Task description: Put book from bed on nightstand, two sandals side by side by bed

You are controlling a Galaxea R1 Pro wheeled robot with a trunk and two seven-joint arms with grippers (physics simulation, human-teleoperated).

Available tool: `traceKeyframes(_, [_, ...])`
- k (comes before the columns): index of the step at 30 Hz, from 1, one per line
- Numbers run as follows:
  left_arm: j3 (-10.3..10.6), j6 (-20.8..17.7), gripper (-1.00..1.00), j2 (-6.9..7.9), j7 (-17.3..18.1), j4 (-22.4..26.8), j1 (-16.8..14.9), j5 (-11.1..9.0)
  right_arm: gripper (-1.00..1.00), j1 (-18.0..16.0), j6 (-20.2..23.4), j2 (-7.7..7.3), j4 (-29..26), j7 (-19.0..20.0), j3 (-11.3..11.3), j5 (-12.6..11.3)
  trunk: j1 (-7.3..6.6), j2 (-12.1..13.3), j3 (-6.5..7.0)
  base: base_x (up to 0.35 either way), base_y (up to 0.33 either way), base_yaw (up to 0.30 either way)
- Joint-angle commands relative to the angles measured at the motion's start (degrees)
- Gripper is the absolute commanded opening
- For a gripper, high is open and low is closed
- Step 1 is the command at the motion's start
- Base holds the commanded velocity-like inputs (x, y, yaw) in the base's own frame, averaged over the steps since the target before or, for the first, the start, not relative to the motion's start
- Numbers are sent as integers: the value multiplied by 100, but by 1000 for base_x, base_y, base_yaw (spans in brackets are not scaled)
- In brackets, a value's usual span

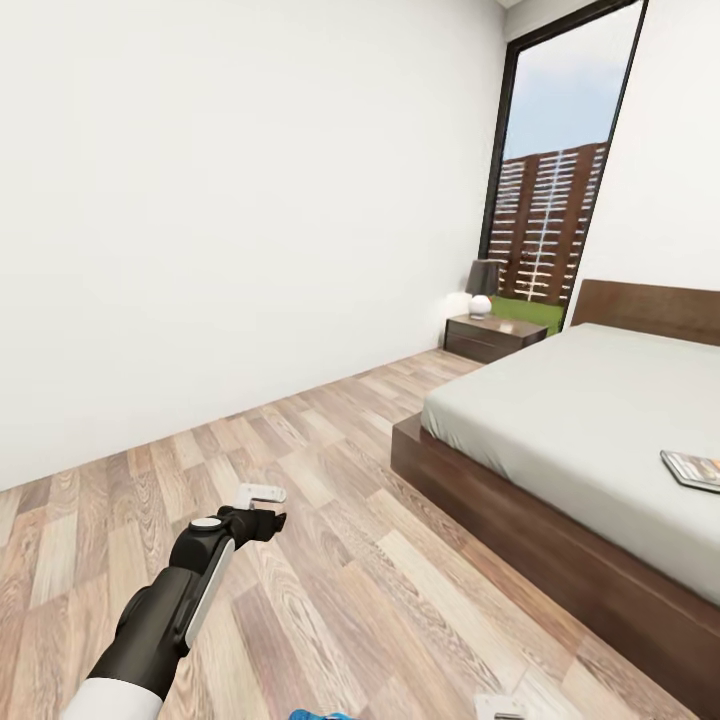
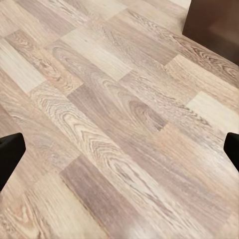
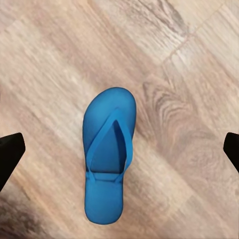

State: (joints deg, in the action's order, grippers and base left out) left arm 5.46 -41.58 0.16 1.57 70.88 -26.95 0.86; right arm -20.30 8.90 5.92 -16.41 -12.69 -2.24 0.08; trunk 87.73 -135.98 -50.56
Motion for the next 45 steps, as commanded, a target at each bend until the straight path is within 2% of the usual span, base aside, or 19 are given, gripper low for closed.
traceKeyframes(1, [0, -27, 100, 2, 17, 6, -3, 11, 100, 0, 32, 13, -11, -11, -20, 1, 21, -44, -24, 0, 0, 0])
traceKeyframes(13, [1, -26, 100, 8, 19, 12, -3, 13, 100, 0, 30, 73, 12, 5, -5, 8, 285, -525, -240, 0, 0, 0])
traceKeyframes(18, [5, -26, 100, 6, 19, 13, -3, 12, 100, -1, 32, 81, 12, 10, 93, 9, 395, -726, -330, 0, 0, 0])
traceKeyframes(28, [7, -4, 100, 2, 19, 7, -3, 17, 100, -1, 33, 70, 4, 11, 187, 2, 421, -739, -551, 0, 0, 0])
traceKeyframes(45, [15, 109, 100, 2, 19, 4, -3, 11, 100, -120, 40, 67, 0, 20, 210, 2, 464, -762, -928, 0, 0, 0])
